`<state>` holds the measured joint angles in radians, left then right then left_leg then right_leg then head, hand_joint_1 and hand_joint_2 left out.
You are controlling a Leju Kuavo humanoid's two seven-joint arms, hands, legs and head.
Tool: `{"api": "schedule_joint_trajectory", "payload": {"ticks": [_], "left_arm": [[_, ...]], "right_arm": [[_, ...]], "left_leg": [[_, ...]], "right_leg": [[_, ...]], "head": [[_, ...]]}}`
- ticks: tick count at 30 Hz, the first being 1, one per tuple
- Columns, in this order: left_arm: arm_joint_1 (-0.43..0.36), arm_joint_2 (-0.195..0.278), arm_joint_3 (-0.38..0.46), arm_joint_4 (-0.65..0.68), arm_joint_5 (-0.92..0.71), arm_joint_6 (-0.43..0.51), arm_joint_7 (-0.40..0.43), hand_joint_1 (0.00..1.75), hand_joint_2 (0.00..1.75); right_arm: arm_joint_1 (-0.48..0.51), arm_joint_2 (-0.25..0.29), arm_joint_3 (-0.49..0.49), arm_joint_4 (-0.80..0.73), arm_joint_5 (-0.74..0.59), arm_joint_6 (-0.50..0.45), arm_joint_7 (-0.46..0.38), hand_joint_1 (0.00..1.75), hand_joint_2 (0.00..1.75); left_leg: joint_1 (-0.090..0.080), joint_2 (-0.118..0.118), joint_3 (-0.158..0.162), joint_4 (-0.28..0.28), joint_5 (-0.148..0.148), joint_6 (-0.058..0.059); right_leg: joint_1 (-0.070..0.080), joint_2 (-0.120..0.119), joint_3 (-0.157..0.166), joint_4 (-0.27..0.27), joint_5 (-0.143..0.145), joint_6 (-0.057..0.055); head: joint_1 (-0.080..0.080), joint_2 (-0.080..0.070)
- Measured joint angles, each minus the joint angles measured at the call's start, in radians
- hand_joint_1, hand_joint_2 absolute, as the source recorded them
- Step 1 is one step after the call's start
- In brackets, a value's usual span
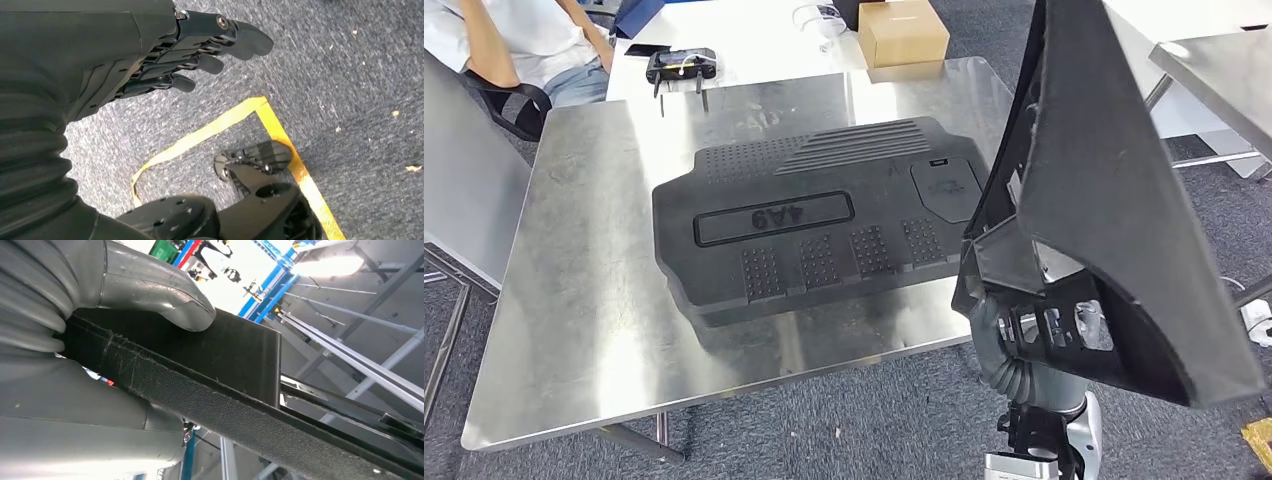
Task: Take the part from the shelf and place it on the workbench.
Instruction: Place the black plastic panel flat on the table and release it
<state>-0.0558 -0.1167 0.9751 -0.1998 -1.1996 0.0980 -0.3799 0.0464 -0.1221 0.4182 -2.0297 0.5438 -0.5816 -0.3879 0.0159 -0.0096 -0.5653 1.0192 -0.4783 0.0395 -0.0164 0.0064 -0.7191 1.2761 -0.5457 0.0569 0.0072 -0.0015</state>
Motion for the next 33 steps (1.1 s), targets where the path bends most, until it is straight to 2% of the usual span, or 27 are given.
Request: {"api": "schedule_joint_trajectory", "payload": {"ticks": [2,3,4,5,7,8,9,10,12,13,15,18,19,22,23,28,33], "left_arm": [[0.000,-0.001,0.000,0.000,-0.001,0.000,0.000,0.00,1.75],[0.000,-0.001,0.000,0.000,-0.002,0.000,0.000,0.00,1.75],[0.000,0.000,0.000,0.000,-0.002,-0.001,0.001,0.00,1.75],[0.000,0.000,0.000,0.000,-0.003,-0.001,0.001,0.00,1.75],[-0.002,0.000,0.000,0.000,-0.008,-0.001,0.002,0.00,1.75],[-0.002,0.000,0.000,0.000,-0.012,0.000,0.002,0.00,1.75],[-0.002,0.000,0.000,0.000,-0.016,0.001,0.002,0.00,1.75],[-0.003,0.001,0.000,0.000,-0.020,0.002,0.002,0.00,1.75],[-0.009,0.001,-0.001,0.000,-0.031,0.004,0.004,0.00,1.75],[-0.013,0.001,-0.001,0.000,-0.036,0.003,0.006,0.00,1.75],[-0.021,-0.001,-0.005,0.000,-0.049,0.000,0.014,0.00,1.75],[-0.032,-0.002,-0.018,0.000,-0.071,-0.010,0.029,0.00,1.75],[-0.036,-0.002,-0.023,0.000,-0.079,-0.014,0.034,0.00,1.75],[-0.047,-0.003,-0.038,0.000,-0.091,-0.023,0.046,0.00,1.75],[-0.050,-0.003,-0.042,0.000,-0.093,-0.024,0.049,0.00,1.75],[-0.055,-0.003,-0.057,0.000,-0.102,-0.028,0.054,0.00,1.75],[-0.063,-0.002,-0.072,-0.001,-0.108,-0.035,0.065,0.00,1.75]], "right_arm": [[-0.001,0.000,0.002,0.002,0.003,0.002,0.001,1.75,1.75],[-0.004,0.000,0.003,0.004,0.006,0.004,0.002,1.75,1.75],[-0.008,0.000,0.005,0.006,0.010,0.007,0.004,1.75,1.75],[-0.013,0.000,0.007,0.010,0.018,0.012,0.008,1.75,1.75],[-0.031,0.000,0.012,0.021,0.044,0.022,0.023,1.75,1.75],[-0.045,0.000,0.015,0.029,0.064,0.029,0.033,1.75,1.75],[-0.063,0.001,0.019,0.040,0.087,0.038,0.044,1.75,1.75],[-0.084,0.003,0.024,0.053,0.113,0.046,0.058,1.75,1.75],[-0.136,0.009,0.037,0.088,0.181,0.060,0.089,1.75,1.75],[-0.164,0.014,0.043,0.111,0.217,0.065,0.106,1.75,1.75],[-0.225,0.027,0.057,0.166,0.281,0.081,0.139,1.75,1.75],[-0.319,0.048,0.079,0.265,0.375,0.107,0.184,1.75,1.75],[-0.349,0.055,0.086,0.303,0.410,0.112,0.197,1.75,1.75],[-0.432,0.074,0.107,0.423,0.495,0.121,0.221,1.75,1.75],[-0.454,0.080,0.114,0.459,0.511,0.121,0.224,1.75,1.75],[-0.520,0.100,0.136,0.582,0.557,0.127,0.246,1.75,1.75],[-0.598,0.115,0.157,0.767,0.691,0.125,0.306,1.75,1.75]], "left_leg": [[0.003,-0.003,0.015,0.000,-0.012,-0.009],[0.002,-0.005,0.021,0.001,-0.020,-0.016],[-0.001,-0.006,0.025,0.001,-0.026,-0.022],[-0.004,-0.006,0.027,0.000,-0.030,-0.028],[-0.004,-0.005,0.033,-0.006,-0.033,-0.036],[-0.002,-0.003,0.035,-0.004,-0.036,-0.041],[-0.001,-0.001,0.037,-0.003,-0.033,-0.040],[-0.001,0.002,0.039,-0.002,-0.033,-0.034],[-0.001,0.006,0.044,-0.005,-0.032,-0.007],[0.000,0.007,0.048,-0.010,-0.038,0.002],[0.001,0.007,0.050,-0.017,-0.039,0.007],[0.002,0.007,0.051,-0.020,-0.036,-0.002],[0.003,0.007,0.051,-0.021,-0.036,-0.009],[0.005,0.007,0.052,-0.025,-0.034,-0.040],[0.005,0.007,0.053,-0.026,-0.034,-0.047],[0.001,0.006,0.054,-0.025,-0.034,-0.049],[-0.004,0.006,0.053,-0.025,-0.034,-0.049]], "right_leg": [[-0.008,-0.004,0.043,-0.129,0.076,0.026],[-0.009,-0.006,0.073,-0.196,0.107,0.031],[-0.008,-0.007,0.094,-0.242,0.124,0.028],[-0.007,-0.007,0.104,-0.262,0.129,0.019],[-0.003,-0.003,0.106,-0.263,0.125,-0.005],[-0.004,-0.002,0.109,-0.264,0.124,-0.012],[-0.004,0.000,0.114,-0.265,0.123,-0.017],[-0.004,0.001,0.119,-0.266,0.122,-0.020],[0.000,0.003,0.125,-0.265,0.118,-0.023],[0.003,0.004,0.126,-0.265,0.117,-0.024],[0.006,0.004,0.125,-0.265,0.117,-0.025],[0.007,0.004,0.124,-0.265,0.116,-0.026],[0.008,0.004,0.124,-0.265,0.116,-0.026],[0.009,0.003,0.124,-0.264,0.117,-0.026],[0.009,0.003,0.125,-0.264,0.117,-0.026],[0.005,0.001,0.127,-0.266,0.117,-0.026],[0.001,0.000,0.127,-0.268,0.117,-0.026]], "head": [[0.001,0.000],[0.003,0.000],[0.004,0.000],[0.005,0.000],[0.003,0.000],[0.003,0.000],[0.000,0.000],[-0.002,0.000],[-0.006,0.000],[-0.006,0.000],[-0.006,0.000],[-0.006,0.000],[-0.006,0.000],[-0.006,0.000],[-0.006,0.000],[-0.005,0.000],[-0.005,0.000]]}}
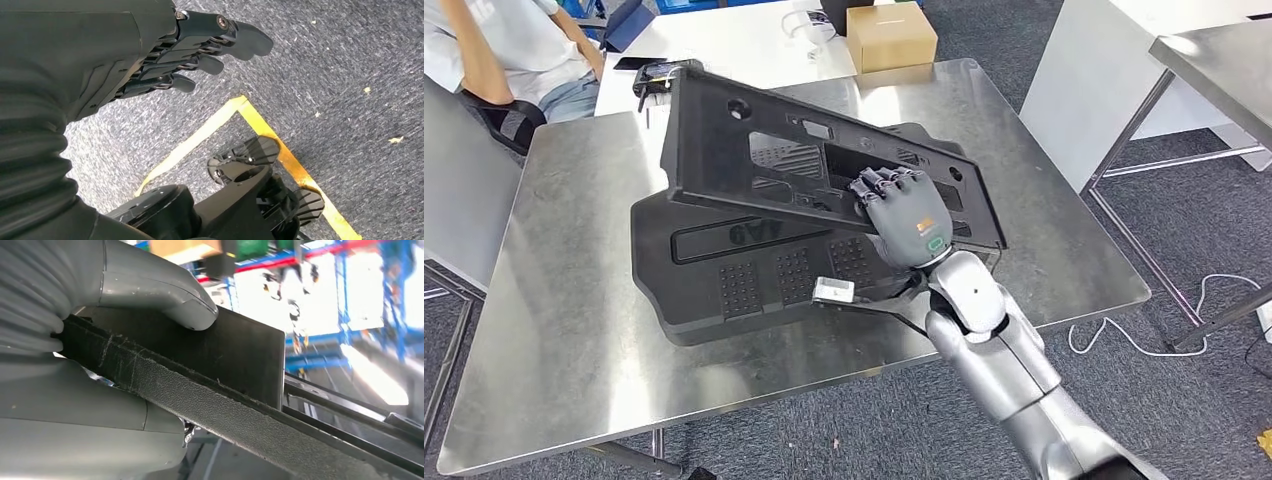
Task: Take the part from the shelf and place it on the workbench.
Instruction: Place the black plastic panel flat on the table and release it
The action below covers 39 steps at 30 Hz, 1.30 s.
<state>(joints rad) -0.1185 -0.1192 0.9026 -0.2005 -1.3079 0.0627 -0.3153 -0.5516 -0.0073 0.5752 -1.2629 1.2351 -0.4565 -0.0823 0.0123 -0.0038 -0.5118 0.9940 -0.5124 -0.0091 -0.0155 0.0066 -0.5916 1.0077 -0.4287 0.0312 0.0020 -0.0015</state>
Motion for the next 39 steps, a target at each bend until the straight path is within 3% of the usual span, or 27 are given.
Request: {"api": "schedule_joint_trajectory", "payload": {"ticks": [4,11,25,29,39], "left_arm": [[-0.007,0.001,-0.012,0.000,0.000,-0.002,0.001,0.00,1.75],[-0.010,0.002,-0.020,0.000,0.001,0.000,0.001,0.00,1.75],[-0.010,0.006,-0.021,0.000,0.014,0.000,-0.002,0.00,1.75],[-0.010,0.007,-0.021,0.000,0.020,0.013,-0.004,0.00,1.75],[-0.010,0.007,-0.025,0.000,0.026,0.068,-0.003,0.00,1.75]], "right_arm": [[-0.068,0.002,0.014,0.224,0.116,-0.046,0.042,1.75,1.75],[-0.138,-0.012,0.008,0.520,0.124,-0.099,0.049,1.75,1.75],[-0.180,-0.067,0.003,0.739,0.210,-0.135,0.065,1.75,1.75],[-0.183,-0.071,0.006,0.765,0.237,-0.155,0.069,0.00,0.00],[-0.194,-0.071,0.008,0.773,0.282,-0.187,0.090,0.00,0.00]], "left_leg": [[-0.001,-0.001,0.000,0.000,0.000,0.001],[-0.001,-0.001,0.000,0.001,-0.001,0.002],[-0.001,0.000,0.000,0.001,-0.002,0.003],[-0.001,0.000,0.000,0.001,-0.002,0.003],[-0.001,0.000,0.001,0.001,-0.002,0.003]], "right_leg": [[-0.002,-0.001,0.000,-0.001,0.000,0.000],[-0.002,-0.001,0.000,-0.002,0.000,0.000],[-0.002,0.000,0.000,-0.002,0.000,0.001],[-0.002,0.000,0.000,-0.002,0.000,0.001],[-0.002,0.000,0.001,-0.002,0.000,0.001]], "head": [[0.000,0.000],[0.000,0.000],[0.000,0.000],[0.000,0.000],[0.000,0.000]]}}
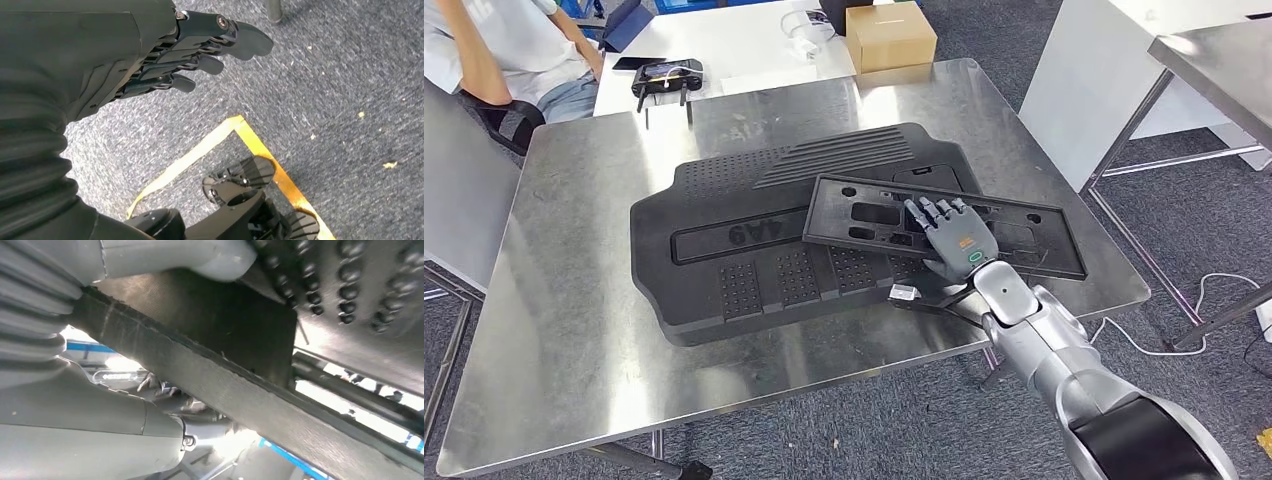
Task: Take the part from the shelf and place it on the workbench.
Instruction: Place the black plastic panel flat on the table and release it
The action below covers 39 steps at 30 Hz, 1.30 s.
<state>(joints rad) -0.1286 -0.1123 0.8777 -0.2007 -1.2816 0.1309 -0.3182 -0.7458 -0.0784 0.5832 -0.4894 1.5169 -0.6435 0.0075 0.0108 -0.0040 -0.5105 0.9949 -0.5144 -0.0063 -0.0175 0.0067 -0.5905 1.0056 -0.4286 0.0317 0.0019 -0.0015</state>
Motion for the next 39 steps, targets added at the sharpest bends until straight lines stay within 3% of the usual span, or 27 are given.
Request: {"api": "schedule_joint_trajectory", "payload": {"ticks": [1,5,20,28,39], "left_arm": [[0.000,0.000,-0.002,0.000,0.001,0.004,0.000,0.00,1.75],[-0.001,-0.001,-0.004,0.000,0.003,0.009,-0.001,0.00,0.00],[-0.001,-0.005,-0.014,0.000,0.009,0.002,0.006,0.00,0.00],[-0.002,-0.006,-0.020,0.000,0.015,-0.001,0.004,0.00,0.00],[-0.002,-0.006,-0.027,0.000,0.019,-0.007,0.001,0.00,0.00]], "right_arm": [[0.000,0.000,0.000,0.000,0.002,-0.002,0.002,0.00,0.00],[-0.004,-0.002,-0.001,0.000,0.001,-0.011,0.007,0.00,0.00],[0.035,0.009,-0.051,-0.046,-0.064,-0.044,-0.045,0.00,0.00],[0.092,0.041,-0.112,-0.145,-0.242,0.013,-0.156,0.00,0.00],[0.199,0.074,-0.185,-0.349,-0.632,0.200,-0.314,0.00,0.00]], "left_leg": [[0.000,0.000,0.000,0.000,0.000,0.000],[0.000,0.001,0.002,0.000,0.000,0.000],[0.000,0.000,0.002,0.000,0.000,0.000],[0.000,0.000,0.002,0.000,0.000,0.000],[0.000,0.000,0.001,0.000,0.000,0.000]], "right_leg": [[0.000,0.000,0.000,0.000,0.000,0.000],[0.000,0.001,0.002,0.000,0.000,0.000],[0.000,0.001,0.002,0.000,0.000,0.000],[0.000,0.001,0.002,0.000,0.000,0.000],[0.000,0.001,0.002,0.000,0.000,0.000]], "head": [[0.000,0.000],[0.000,0.000],[0.000,0.000],[0.000,0.000],[0.000,0.000]]}}
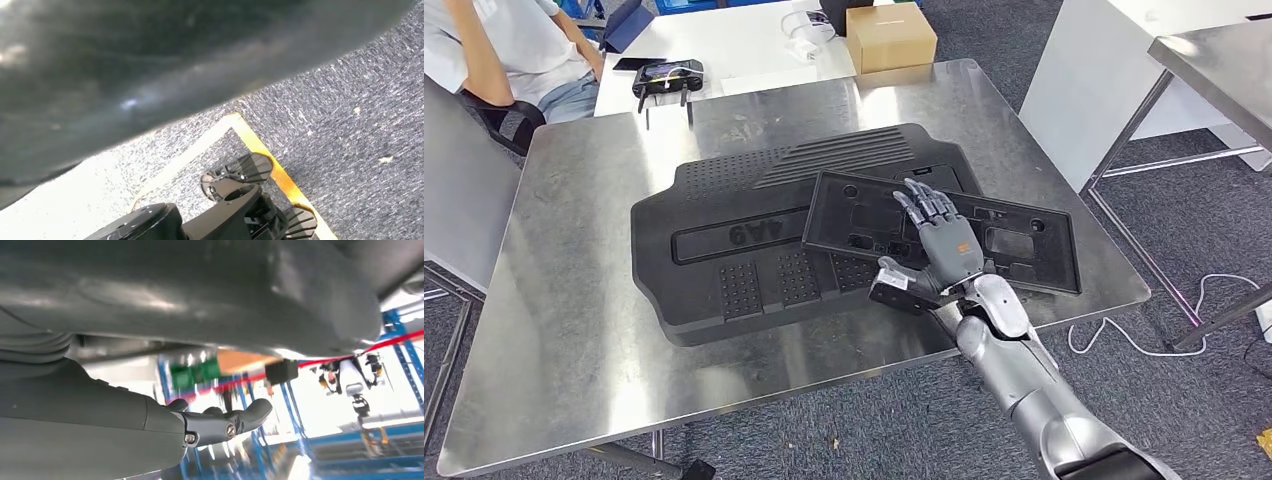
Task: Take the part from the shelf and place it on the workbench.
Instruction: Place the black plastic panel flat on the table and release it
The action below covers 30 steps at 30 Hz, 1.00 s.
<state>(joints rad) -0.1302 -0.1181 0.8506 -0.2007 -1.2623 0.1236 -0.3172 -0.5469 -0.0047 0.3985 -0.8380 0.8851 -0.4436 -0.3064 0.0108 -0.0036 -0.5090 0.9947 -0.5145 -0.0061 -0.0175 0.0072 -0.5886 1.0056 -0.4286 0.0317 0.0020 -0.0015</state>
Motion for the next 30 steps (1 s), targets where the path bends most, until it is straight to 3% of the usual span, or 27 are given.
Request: {"api": "schedule_joint_trajectory", "payload": {"ticks": [7,13,17,21,25,30], "left_arm": [[0.000,0.000,-0.008,0.000,0.005,0.000,-0.001,0.00,0.00],[0.003,0.000,-0.008,0.000,0.026,0.013,-0.003,0.00,0.00],[0.013,0.003,-0.004,0.000,0.056,0.039,-0.020,0.00,0.00],[0.038,0.007,0.012,0.000,0.089,0.067,-0.047,0.00,0.00],[0.060,0.009,0.040,0.000,0.122,0.089,-0.066,0.00,0.00],[0.070,0.013,0.069,0.000,0.142,0.095,-0.075,0.00,0.00]], "right_arm": [[0.033,0.019,-0.039,-0.067,-0.104,0.053,-0.032,0.00,0.00],[0.104,0.059,-0.077,-0.212,-0.453,0.217,-0.063,0.00,0.00],[0.225,0.100,-0.075,-0.435,-0.739,0.332,-0.061,0.00,0.00],[0.396,0.100,-0.032,-0.703,-0.923,0.401,-0.134,0.00,0.00],[0.542,0.076,0.007,-0.923,-1.018,0.465,-0.192,0.00,0.00],[0.623,0.055,0.028,-1.049,-1.060,0.504,-0.200,0.00,0.00]], "left_leg": [[0.000,0.000,0.000,0.000,0.000,0.000],[0.000,0.000,0.000,0.000,0.000,0.000],[0.000,-0.001,-0.001,0.000,0.000,0.000],[0.000,-0.001,-0.002,-0.001,-0.003,0.000],[0.000,0.000,-0.002,-0.001,-0.005,0.002],[0.000,0.000,-0.001,-0.001,-0.005,0.002]], "right_leg": [[0.000,0.000,0.000,0.000,0.000,0.000],[0.000,0.000,0.000,0.000,0.000,0.000],[0.001,-0.001,-0.001,0.000,-0.001,0.000],[0.001,-0.001,-0.002,0.000,-0.001,0.000],[0.001,-0.001,-0.001,-0.002,-0.002,0.000],[0.000,0.000,0.000,-0.002,-0.002,0.000]], "head": [[0.000,0.000],[0.000,0.000],[0.000,0.000],[0.000,0.000],[0.000,0.000],[0.000,0.000]]}}
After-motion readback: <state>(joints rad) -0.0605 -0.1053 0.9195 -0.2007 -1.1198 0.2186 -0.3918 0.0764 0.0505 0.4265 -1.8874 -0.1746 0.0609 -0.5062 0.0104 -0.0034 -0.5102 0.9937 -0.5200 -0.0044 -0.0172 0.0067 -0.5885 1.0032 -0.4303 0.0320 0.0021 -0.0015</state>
